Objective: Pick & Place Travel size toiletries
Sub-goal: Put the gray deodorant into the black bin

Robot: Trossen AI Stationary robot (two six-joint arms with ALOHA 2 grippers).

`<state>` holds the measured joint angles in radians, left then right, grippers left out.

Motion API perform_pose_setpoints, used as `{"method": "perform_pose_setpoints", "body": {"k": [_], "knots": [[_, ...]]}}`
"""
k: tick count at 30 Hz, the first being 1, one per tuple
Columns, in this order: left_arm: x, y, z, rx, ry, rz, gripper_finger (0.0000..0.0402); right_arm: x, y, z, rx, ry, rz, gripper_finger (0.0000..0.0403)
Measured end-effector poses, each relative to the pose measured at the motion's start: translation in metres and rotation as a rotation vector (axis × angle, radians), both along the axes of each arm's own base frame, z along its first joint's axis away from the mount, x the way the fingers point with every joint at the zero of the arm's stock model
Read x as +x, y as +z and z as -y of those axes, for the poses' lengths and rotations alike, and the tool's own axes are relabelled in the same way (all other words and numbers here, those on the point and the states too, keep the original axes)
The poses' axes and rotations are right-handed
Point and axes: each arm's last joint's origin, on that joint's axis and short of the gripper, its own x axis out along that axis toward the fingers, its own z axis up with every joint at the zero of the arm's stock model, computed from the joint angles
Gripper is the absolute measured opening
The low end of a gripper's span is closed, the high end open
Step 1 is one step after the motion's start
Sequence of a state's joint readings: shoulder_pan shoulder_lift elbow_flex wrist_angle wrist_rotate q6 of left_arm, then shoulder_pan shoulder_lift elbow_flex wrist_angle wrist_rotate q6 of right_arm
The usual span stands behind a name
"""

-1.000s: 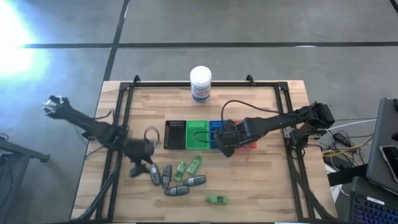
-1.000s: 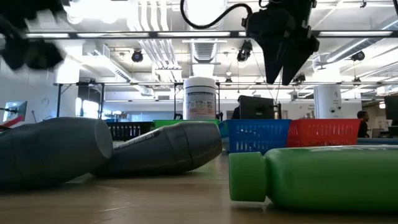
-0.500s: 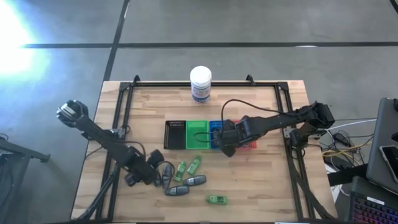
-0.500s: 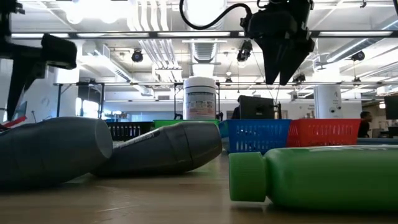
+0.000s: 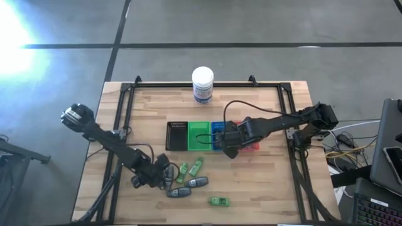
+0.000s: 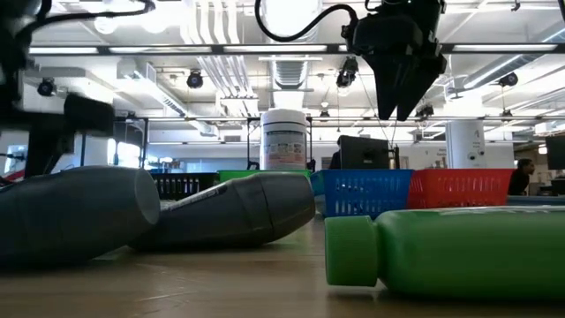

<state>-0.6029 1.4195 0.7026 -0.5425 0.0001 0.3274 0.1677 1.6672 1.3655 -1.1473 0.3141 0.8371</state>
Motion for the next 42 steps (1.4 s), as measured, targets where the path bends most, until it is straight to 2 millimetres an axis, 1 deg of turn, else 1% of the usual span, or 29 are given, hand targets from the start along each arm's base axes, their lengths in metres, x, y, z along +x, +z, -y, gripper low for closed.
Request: {"method": "perform_pose_setpoints", "body": {"k": [3, 5, 7, 9, 10, 12, 14, 17, 19, 21, 23, 25, 27, 29, 31, 33, 34, 36, 39, 42], "knots": [[-0.001, -0.005, 0.000, -0.002, 0.011, -0.026, 0.0287, 0.000, 0.000, 0.000, 0.000, 0.000, 0.000, 0.0338], [-0.001, -0.008, 0.000, -0.006, 0.017, -0.040, 0.0277, 0.000, 0.000, 0.000, -0.001, 0.004, -0.001, 0.0342], [-0.001, -0.008, 0.000, -0.013, 0.037, -0.050, 0.0255, 0.000, 0.000, 0.000, -0.001, 0.006, -0.002, 0.0346], [-0.001, -0.007, 0.000, -0.022, 0.068, -0.056, 0.0224, -0.001, 0.001, 0.000, -0.001, 0.008, 0.002, 0.0347], [-0.002, -0.007, 0.000, -0.029, 0.092, -0.058, 0.0209, -0.001, 0.002, 0.000, -0.001, 0.008, 0.005, 0.0347], [-0.002, -0.003, -0.001, -0.051, 0.166, -0.064, 0.0206, -0.003, 0.005, 0.000, -0.006, 0.010, 0.015, 0.0345], [-0.001, 0.005, 0.000, -0.096, 0.288, -0.069, 0.0206, -0.006, 0.010, 0.000, -0.023, 0.003, 0.036, 0.0339], [-0.001, 0.023, -0.002, -0.168, 0.553, -0.050, 0.0206, -0.014, 0.021, 0.002, -0.037, -0.032, 0.065, 0.0328], [-0.001, 0.038, -0.005, -0.243, 0.776, -0.018, 0.0206, -0.020, 0.027, 0.004, -0.031, -0.062, 0.083, 0.0322], [0.000, 0.055, -0.011, -0.357, 1.041, 0.026, 0.0206, -0.025, 0.030, 0.005, -0.030, -0.103, 0.097, 0.0317], [0.000, 0.068, -0.024, -0.506, 1.361, 0.069, 0.0206, -0.030, 0.032, 0.006, -0.026, -0.136, 0.119, 0.0315], [0.002, 0.078, -0.043, -0.665, 1.679, 0.144, 0.0206, -0.034, 0.032, 0.007, -0.033, -0.170, 0.132, 0.0314], [0.004, 0.081, -0.064, -0.770, 1.909, 0.228, 0.0207, -0.036, 0.031, 0.008, -0.041, -0.188, 0.136, 0.0315], [0.008, 0.079, -0.084, -0.859, 2.053, 0.309, 0.0207, -0.038, 0.029, 0.008, -0.054, -0.201, 0.138, 0.0320], [0.016, 0.073, -0.101, -0.952, 2.113, 0.359, 0.0207, -0.038, 0.028, 0.008, -0.056, -0.201, 0.136, 0.0325], [0.024, 0.066, -0.117, -1.001, 2.139, 0.362, 0.0208, -0.038, 0.028, 0.008, -0.057, -0.199, 0.135, 0.0330], [0.028, 0.062, -0.123, -1.002, 2.157, 0.353, 0.0208, -0.037, 0.027, 0.008, -0.057, -0.199, 0.134, 0.0333], [0.031, 0.051, -0.135, -0.946, 2.209, 0.328, 0.0209, -0.037, 0.027, 0.008, -0.057, -0.199, 0.136, 0.0338], [0.036, 0.041, -0.143, -0.886, 2.208, 0.282, 0.0210, -0.037, 0.027, 0.008, -0.057, -0.199, 0.136, 0.0345], [0.042, 0.035, -0.143, -0.862, 2.203, 0.219, 0.0221, -0.037, 0.027, 0.008, -0.057, -0.198, 0.135, 0.0349]]}}
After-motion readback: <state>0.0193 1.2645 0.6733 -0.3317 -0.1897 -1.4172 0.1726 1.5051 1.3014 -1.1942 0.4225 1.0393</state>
